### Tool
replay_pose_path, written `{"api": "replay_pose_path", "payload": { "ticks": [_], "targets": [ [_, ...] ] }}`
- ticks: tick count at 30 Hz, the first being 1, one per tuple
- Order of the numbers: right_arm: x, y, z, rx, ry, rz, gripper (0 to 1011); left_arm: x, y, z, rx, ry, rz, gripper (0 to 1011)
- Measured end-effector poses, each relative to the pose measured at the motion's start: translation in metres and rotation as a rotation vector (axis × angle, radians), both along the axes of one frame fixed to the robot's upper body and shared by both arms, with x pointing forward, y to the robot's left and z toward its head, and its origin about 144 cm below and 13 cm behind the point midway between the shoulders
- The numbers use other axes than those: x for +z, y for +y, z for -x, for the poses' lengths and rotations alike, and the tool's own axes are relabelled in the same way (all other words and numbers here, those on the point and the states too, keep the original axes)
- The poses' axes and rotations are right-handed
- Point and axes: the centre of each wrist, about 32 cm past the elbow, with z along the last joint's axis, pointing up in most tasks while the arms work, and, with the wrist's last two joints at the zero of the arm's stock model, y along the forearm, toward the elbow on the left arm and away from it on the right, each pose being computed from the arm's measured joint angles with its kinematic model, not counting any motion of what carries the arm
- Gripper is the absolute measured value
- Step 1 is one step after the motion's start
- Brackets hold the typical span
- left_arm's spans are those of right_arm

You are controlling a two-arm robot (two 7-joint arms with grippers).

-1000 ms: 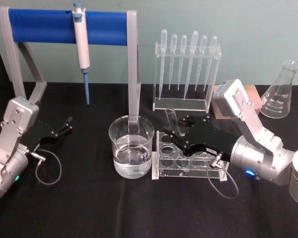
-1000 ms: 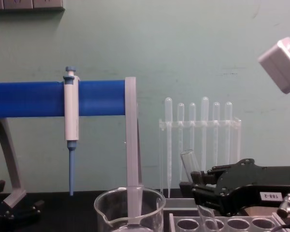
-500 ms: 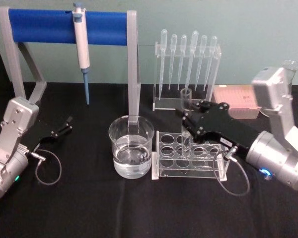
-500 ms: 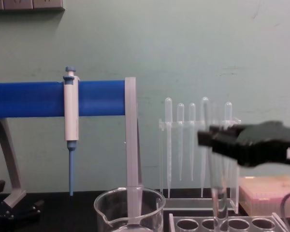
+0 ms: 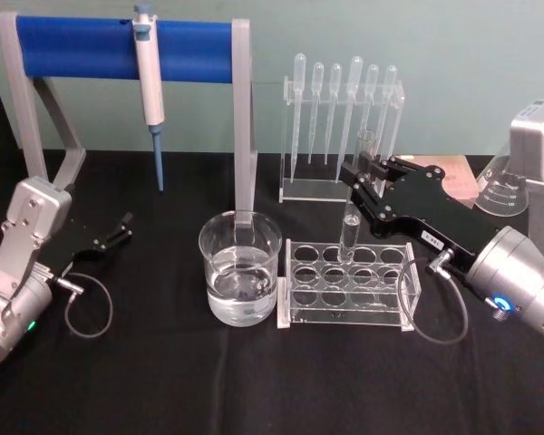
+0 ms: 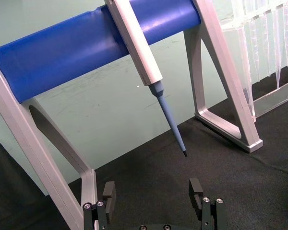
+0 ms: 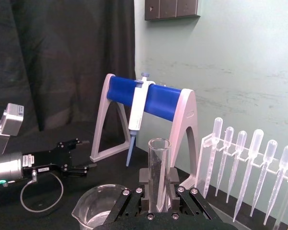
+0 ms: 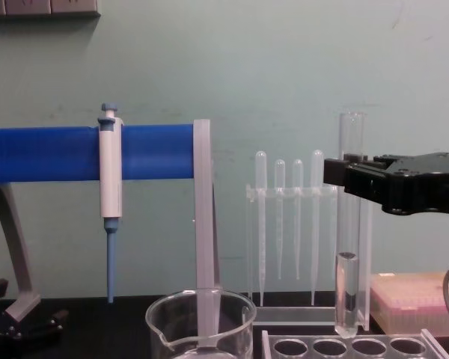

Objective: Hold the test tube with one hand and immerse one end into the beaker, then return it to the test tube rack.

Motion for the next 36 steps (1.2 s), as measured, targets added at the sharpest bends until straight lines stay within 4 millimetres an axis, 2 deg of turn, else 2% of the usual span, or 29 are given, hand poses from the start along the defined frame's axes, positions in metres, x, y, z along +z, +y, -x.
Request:
{"api": "replay_pose_path", "payload": {
  "ticks": [36],
  "targets": [
    [-0.0013, -0.0001, -0.0005, 0.006, 0.002, 0.01, 224, 0.0, 0.0, 0.0, 0.0, 0.0, 0.0, 1000]
  ]
}}
